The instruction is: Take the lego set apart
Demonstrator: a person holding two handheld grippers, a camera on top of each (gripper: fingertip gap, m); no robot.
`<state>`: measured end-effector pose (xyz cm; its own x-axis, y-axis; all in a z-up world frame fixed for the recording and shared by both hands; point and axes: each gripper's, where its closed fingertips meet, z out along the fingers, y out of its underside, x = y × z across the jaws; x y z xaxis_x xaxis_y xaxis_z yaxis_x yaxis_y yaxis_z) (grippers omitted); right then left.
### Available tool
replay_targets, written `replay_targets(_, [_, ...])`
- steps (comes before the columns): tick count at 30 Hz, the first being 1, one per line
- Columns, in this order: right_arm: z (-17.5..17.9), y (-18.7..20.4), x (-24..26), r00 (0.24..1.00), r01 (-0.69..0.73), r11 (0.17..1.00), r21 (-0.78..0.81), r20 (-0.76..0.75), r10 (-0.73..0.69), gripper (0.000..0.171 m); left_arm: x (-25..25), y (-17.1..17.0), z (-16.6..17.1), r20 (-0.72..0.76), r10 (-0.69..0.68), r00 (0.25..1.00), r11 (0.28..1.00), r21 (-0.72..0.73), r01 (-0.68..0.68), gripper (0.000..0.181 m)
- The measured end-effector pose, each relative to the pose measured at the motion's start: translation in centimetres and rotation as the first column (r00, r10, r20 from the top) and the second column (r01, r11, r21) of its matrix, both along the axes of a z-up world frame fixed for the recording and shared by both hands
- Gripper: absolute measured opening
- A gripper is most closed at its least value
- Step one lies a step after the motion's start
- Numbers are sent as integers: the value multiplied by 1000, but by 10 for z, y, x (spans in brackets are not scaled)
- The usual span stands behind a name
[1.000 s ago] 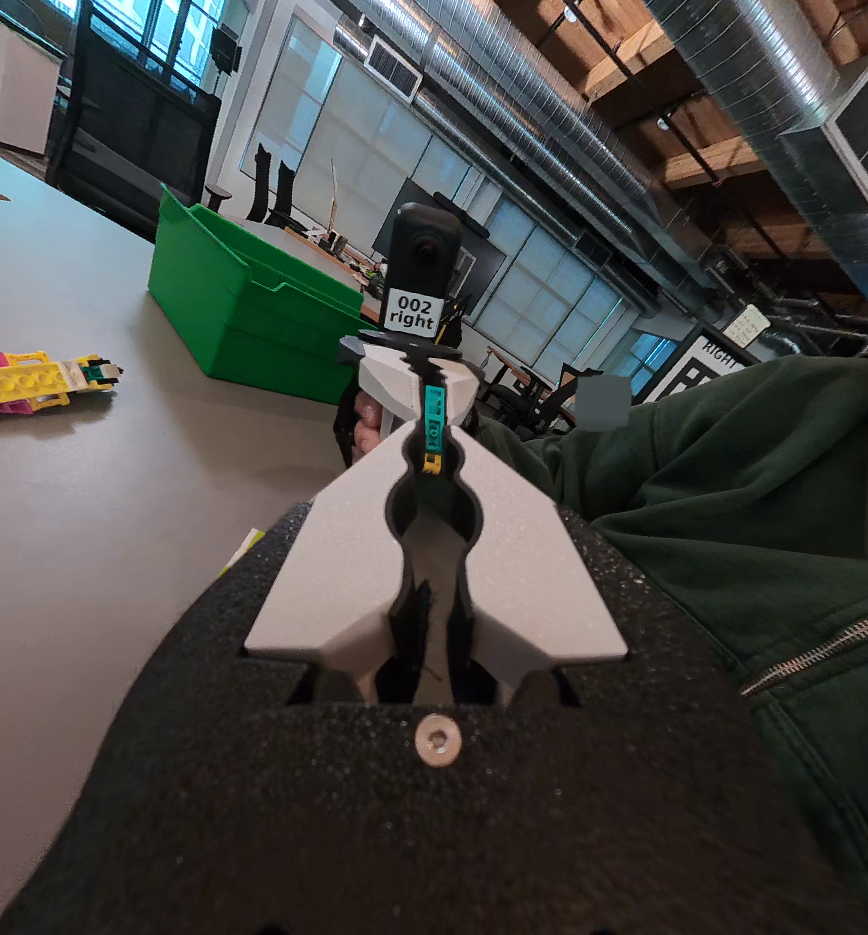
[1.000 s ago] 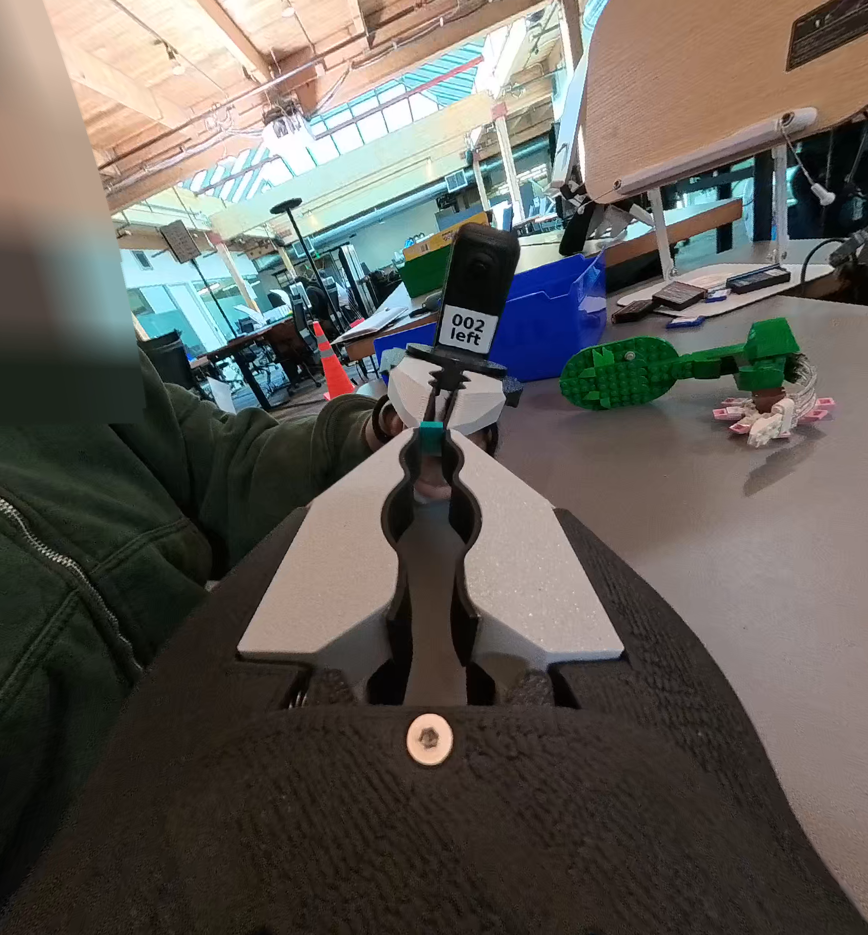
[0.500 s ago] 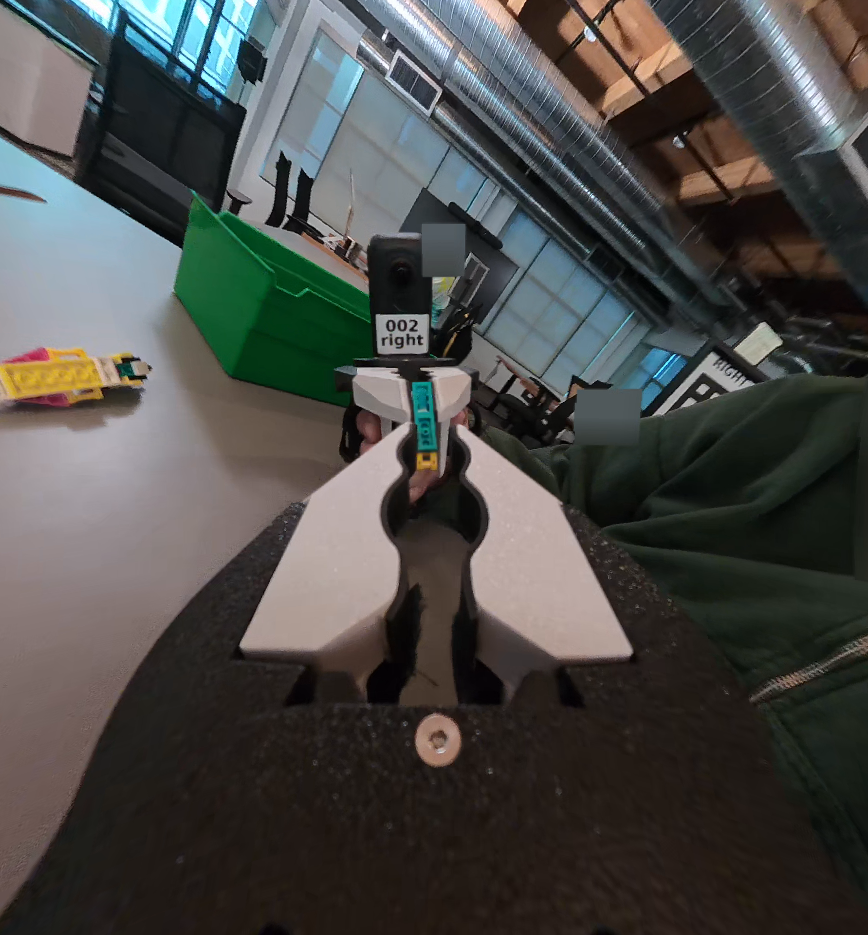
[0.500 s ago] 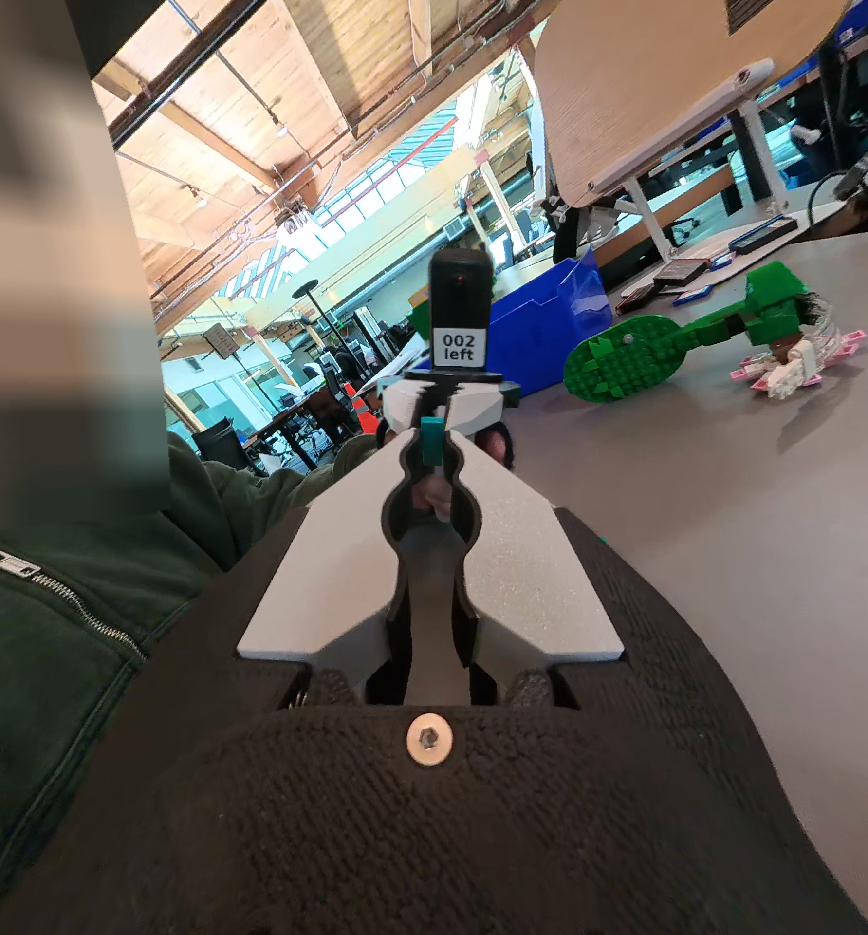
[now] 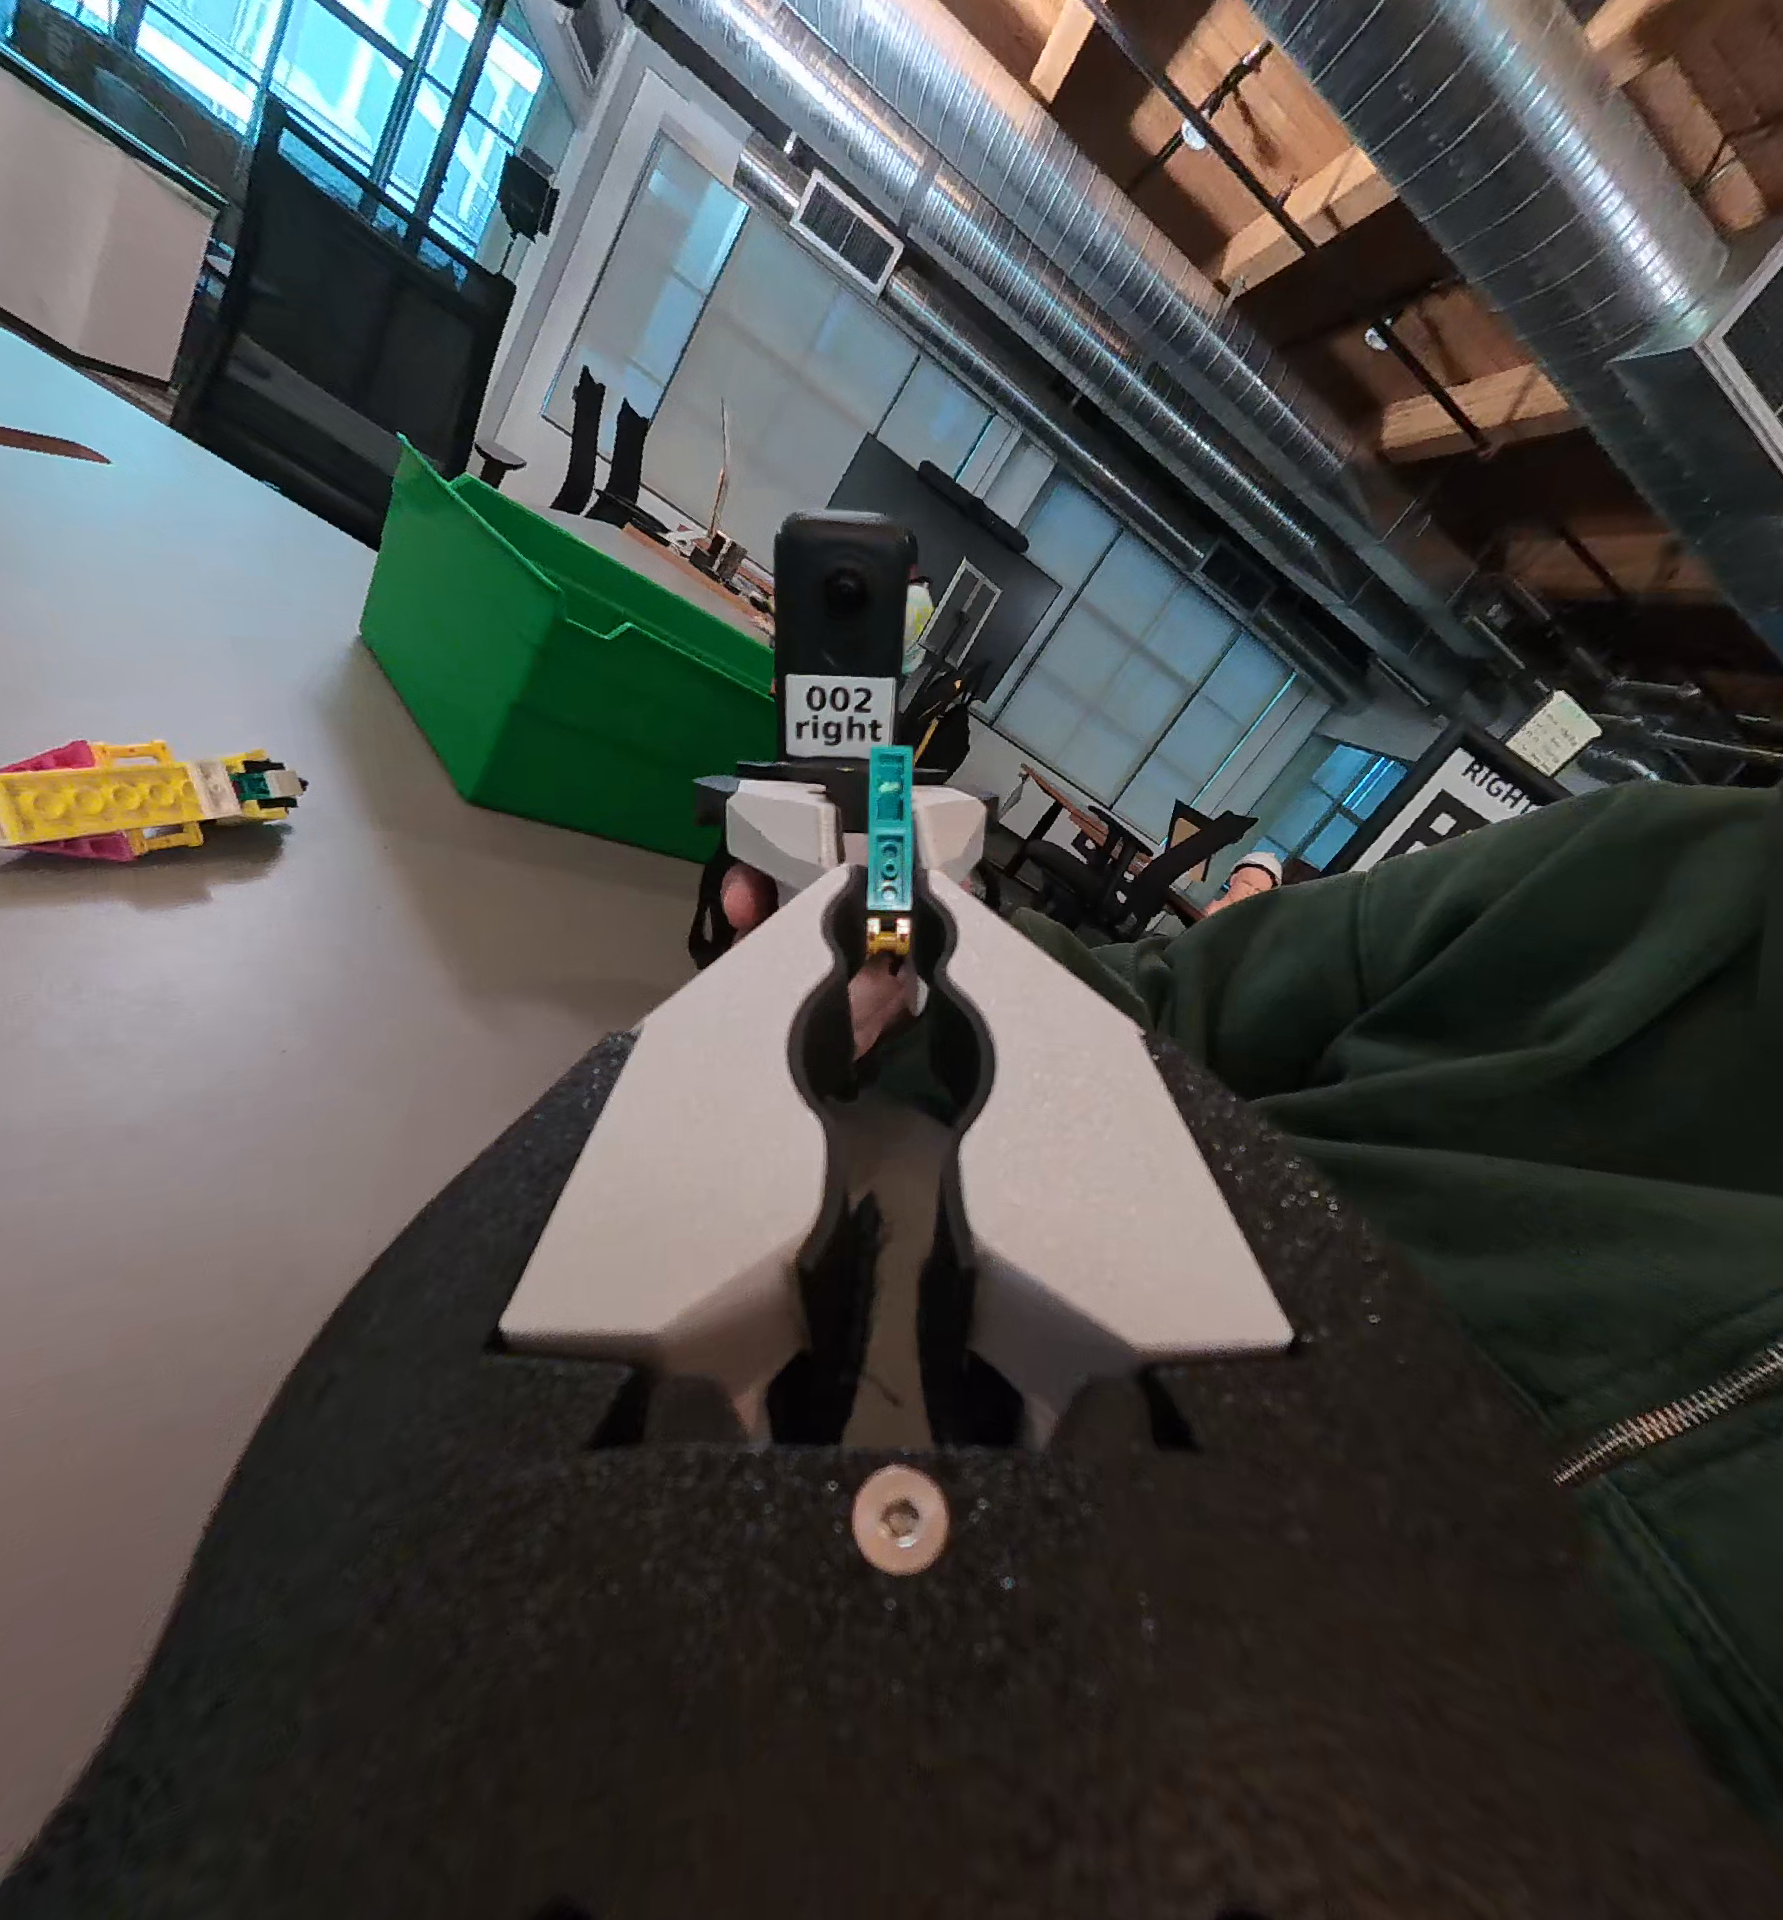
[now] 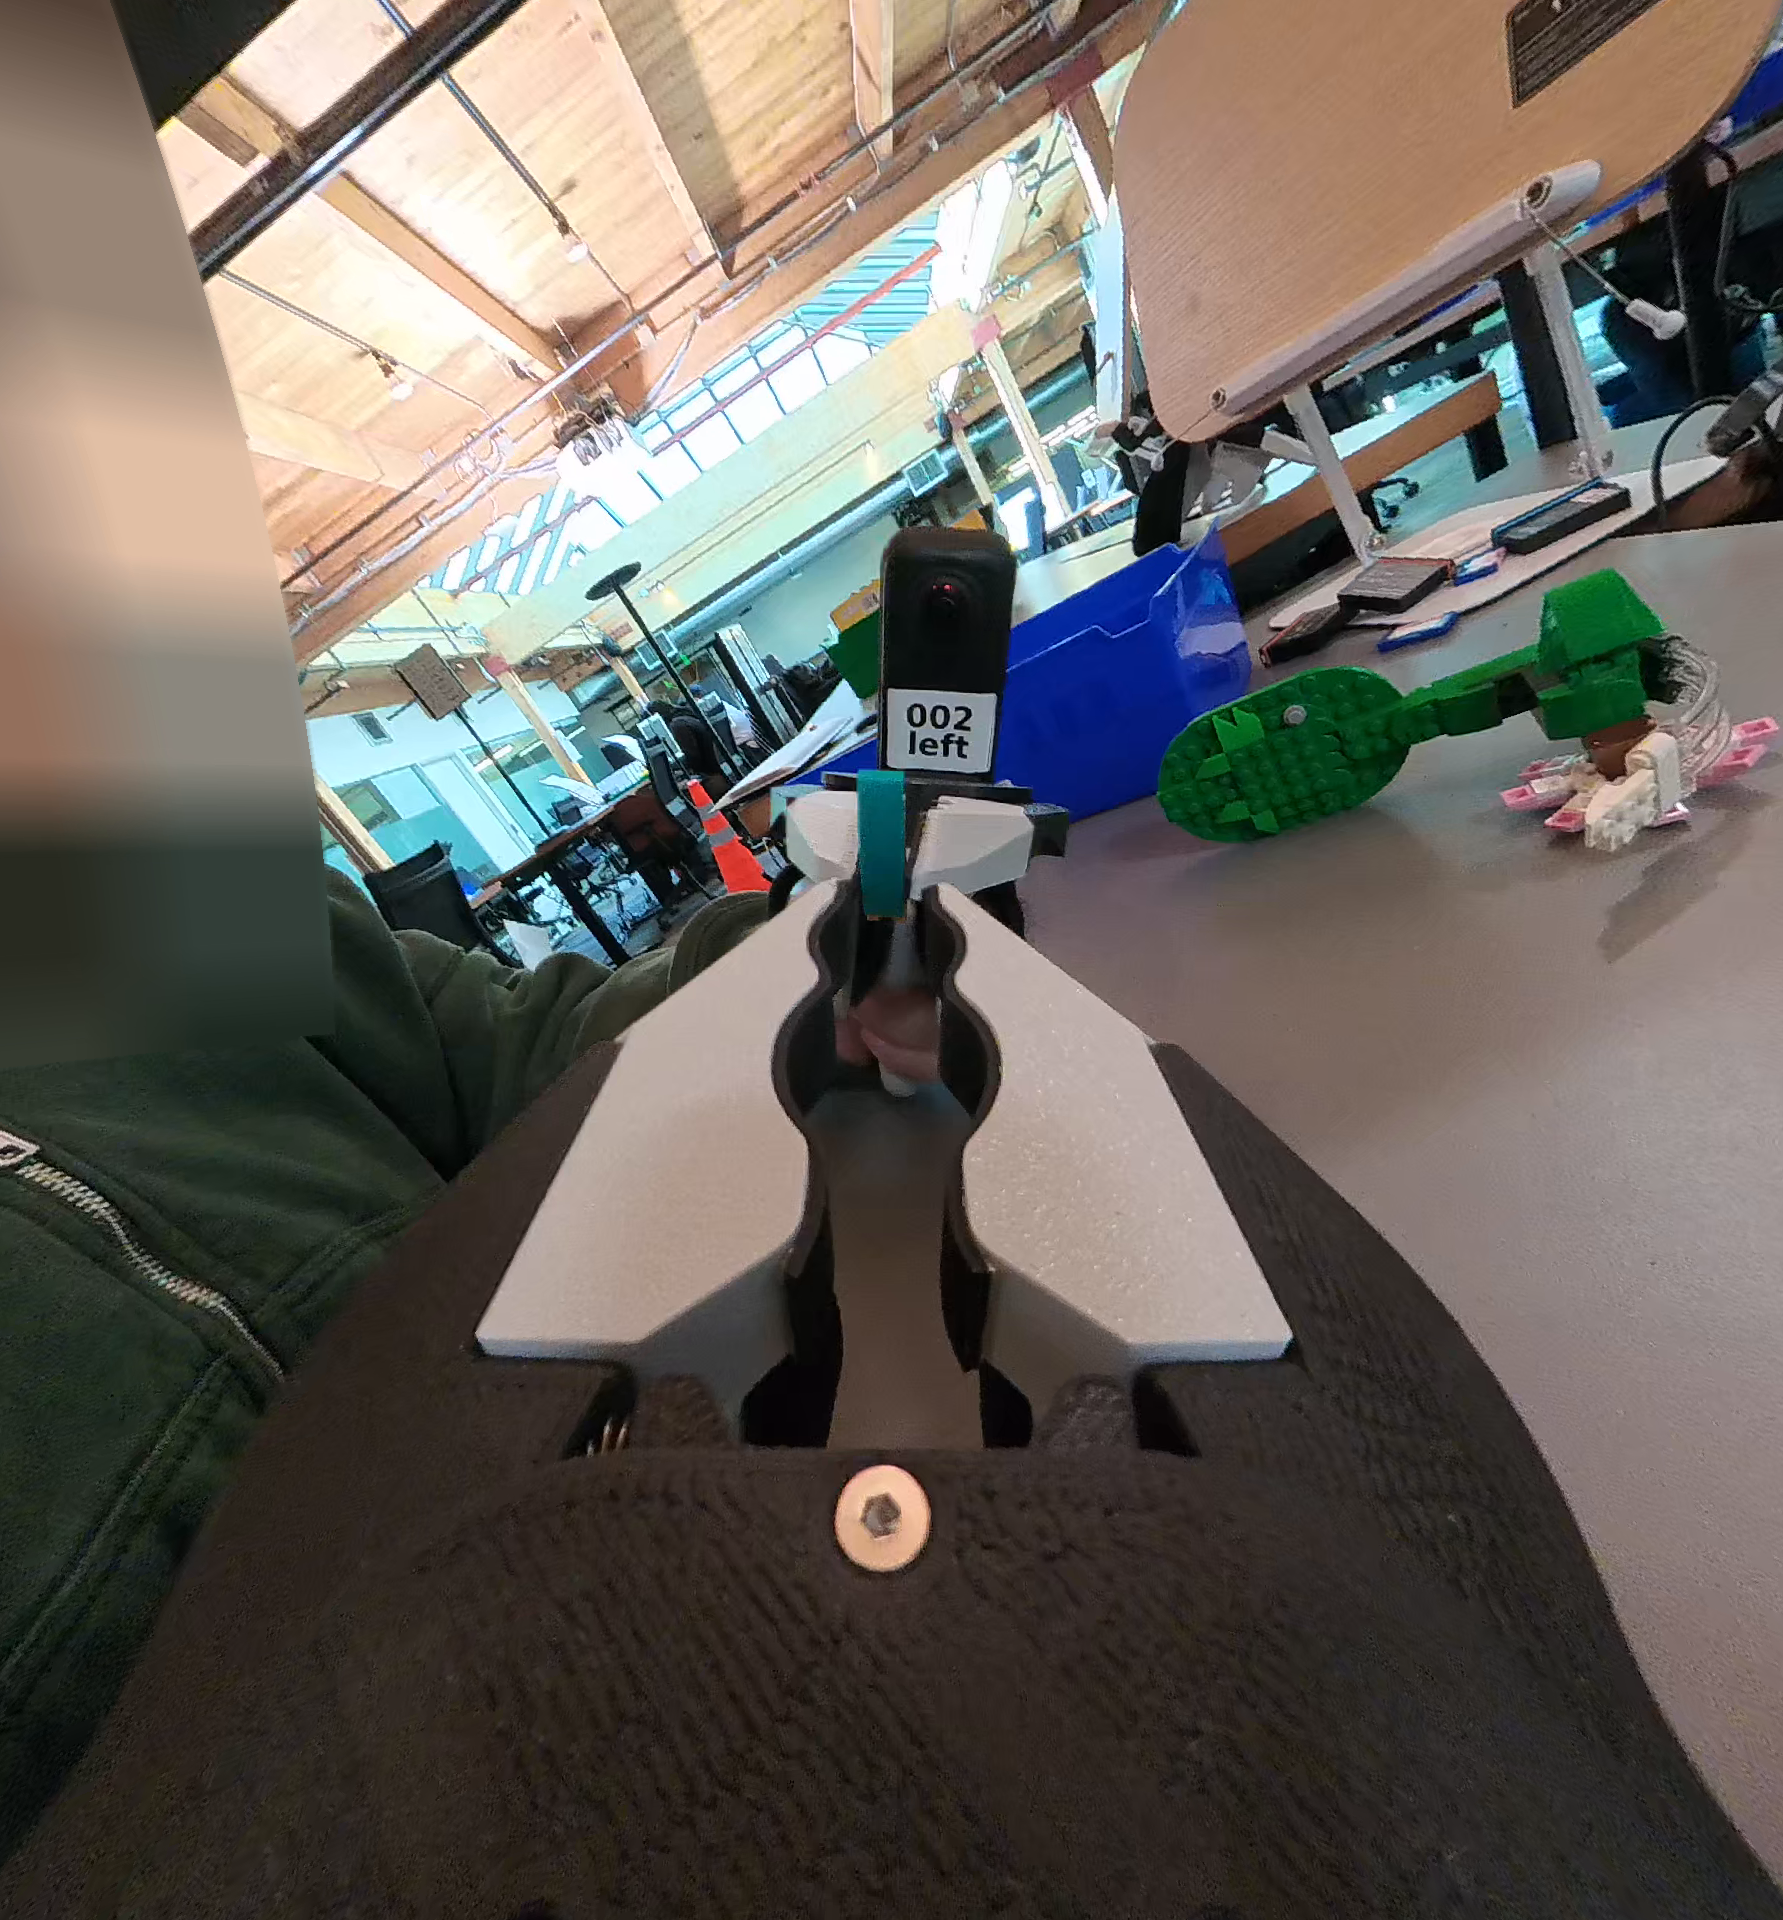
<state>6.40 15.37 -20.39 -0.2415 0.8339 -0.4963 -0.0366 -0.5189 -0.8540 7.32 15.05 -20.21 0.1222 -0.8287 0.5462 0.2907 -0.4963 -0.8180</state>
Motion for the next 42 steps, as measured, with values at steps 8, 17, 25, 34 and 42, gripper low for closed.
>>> replay_targets(8, [4, 4, 0, 999, 2, 997, -73, -43, -5, 13, 1, 0, 0, 26, -8, 1000, 1000, -11, 8, 6])
replay_targets(17, [0, 4, 4, 1000, -2, 1000, -15, -3, 2, 5, 0, 1, -4, 8, -44, 999, 997, -61, 44, 9])
replay_targets(25, [-10, -3, 7, 995, -53, 997, 57, 92, 47, 5, 2, -4, -15, -92, -70, 993, 997, -30, 68, 6])
replay_targets(34, [-14, -4, 8, 992, -62, 995, 79, 119, 53, 5, 1, -4, -13, -85, -77, 993, 997, -31, 75, 8])
replay_targets(42, [-14, -6, 7, 991, -70, 994, 86, 123, 59, 5, 2, -5, -15, -171, -18, 985, 997, 72, 30, 5])
